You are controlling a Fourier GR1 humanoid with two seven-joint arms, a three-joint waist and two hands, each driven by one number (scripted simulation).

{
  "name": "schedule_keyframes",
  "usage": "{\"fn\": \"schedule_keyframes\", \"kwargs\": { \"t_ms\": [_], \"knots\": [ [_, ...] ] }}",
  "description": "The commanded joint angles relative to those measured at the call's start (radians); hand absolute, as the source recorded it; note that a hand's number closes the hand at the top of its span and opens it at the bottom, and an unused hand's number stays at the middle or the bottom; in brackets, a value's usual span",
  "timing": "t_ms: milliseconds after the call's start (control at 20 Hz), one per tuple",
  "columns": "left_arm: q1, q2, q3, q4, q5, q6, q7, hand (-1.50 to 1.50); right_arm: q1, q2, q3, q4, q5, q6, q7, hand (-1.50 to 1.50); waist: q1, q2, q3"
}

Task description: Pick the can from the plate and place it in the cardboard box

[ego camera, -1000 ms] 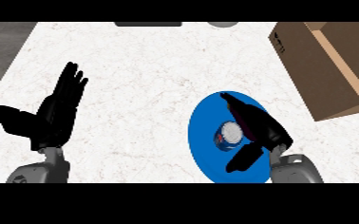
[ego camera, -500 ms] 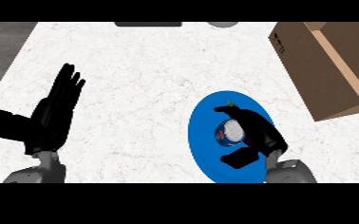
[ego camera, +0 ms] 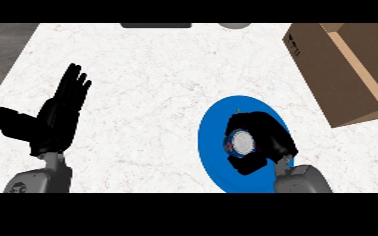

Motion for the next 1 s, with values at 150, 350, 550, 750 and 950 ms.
{"fn": "schedule_keyframes", "kwargs": {
  "t_ms": [150, 350, 550, 750, 950],
  "knots": [
    [0.017, -0.029, -0.028, -0.006, -0.014, 0.007, -0.016, 0.0, -0.188, 0.058, 0.07, 0.205, 0.239, -0.152, 0.062, 1.5, 0.017, 0.003, 0.0],
    [0.014, -0.006, -0.013, -0.001, 0.008, -0.023, -0.017, 0.0, -0.394, 0.098, 0.124, 0.426, 0.305, -0.266, 0.131, 1.5, 0.041, 0.008, 0.0],
    [0.021, -0.011, -0.025, -0.007, -0.014, -0.011, -0.017, 0.0, -0.497, 0.099, 0.093, 0.459, 0.338, -0.291, 0.111, 1.5, 0.016, 0.003, 0.0],
    [0.022, -0.013, -0.034, -0.088, -0.028, 0.025, 0.06, 0.0, -0.517, 0.08, 0.108, 0.356, 0.359, -0.23, 0.106, 1.5, 0.007, -0.001, 0.001],
    [-0.011, -0.002, -0.005, -0.069, -0.01, 0.024, 0.066, 0.0, -0.506, 0.1, 0.115, 0.206, 0.34, -0.195, 0.184, 1.5, -0.001, -0.001, 0.0]
  ]
}}
